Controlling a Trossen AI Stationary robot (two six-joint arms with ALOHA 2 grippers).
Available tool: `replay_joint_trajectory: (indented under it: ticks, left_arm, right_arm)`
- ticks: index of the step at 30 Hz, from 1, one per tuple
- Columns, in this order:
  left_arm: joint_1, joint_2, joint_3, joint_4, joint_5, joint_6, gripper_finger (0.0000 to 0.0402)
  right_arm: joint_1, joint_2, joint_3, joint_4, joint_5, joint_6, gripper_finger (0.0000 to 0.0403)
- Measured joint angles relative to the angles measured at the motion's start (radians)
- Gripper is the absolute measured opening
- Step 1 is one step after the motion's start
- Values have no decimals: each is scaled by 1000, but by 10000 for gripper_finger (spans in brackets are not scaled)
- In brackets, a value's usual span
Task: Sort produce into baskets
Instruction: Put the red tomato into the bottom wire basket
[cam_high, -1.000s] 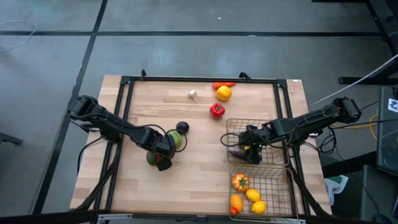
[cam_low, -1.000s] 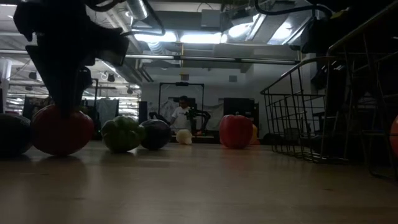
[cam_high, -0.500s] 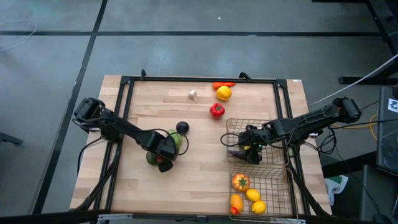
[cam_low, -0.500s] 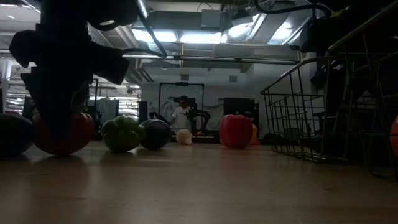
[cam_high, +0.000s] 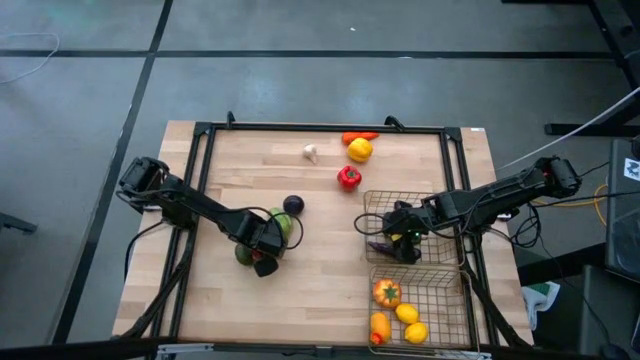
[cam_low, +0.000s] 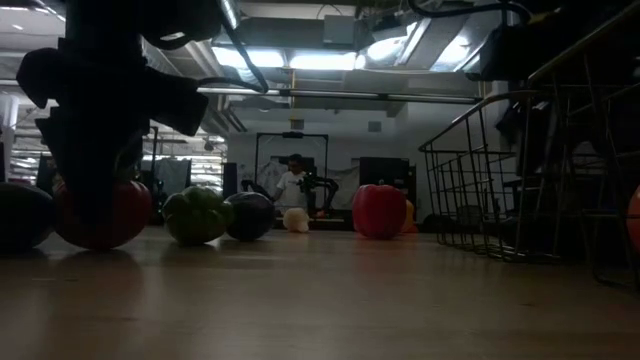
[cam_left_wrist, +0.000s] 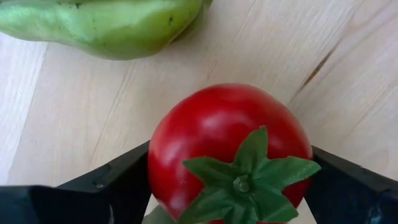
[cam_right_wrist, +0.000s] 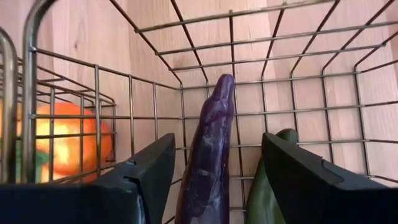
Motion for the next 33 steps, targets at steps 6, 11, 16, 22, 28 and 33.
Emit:
replay_joint_trajectory:
  ticks: [6,11,16,22,28,33]
  left_arm:
    - [0,0,7,19,1,-22,330]
    - [0,0,27,112,30,-21,331]
    - [0,0,40,269,53,-25,331]
    - [1,0,56,548,67,-50,331]
    - [3,0,58,928,62,-51,331]
    - [20,0,58,1162,-41,-41,331]
  right_arm:
    - [0,0,0,14,0,0,237]
    - [0,0,0,14,0,0,237]
    - [0,0,0,14,0,0,237]
    - [0,-18,0,14,-120,-22,237]
    - [0,-127,0,27,-185,-37,237]
    - [0,-262,0,25,-152,-37,237]
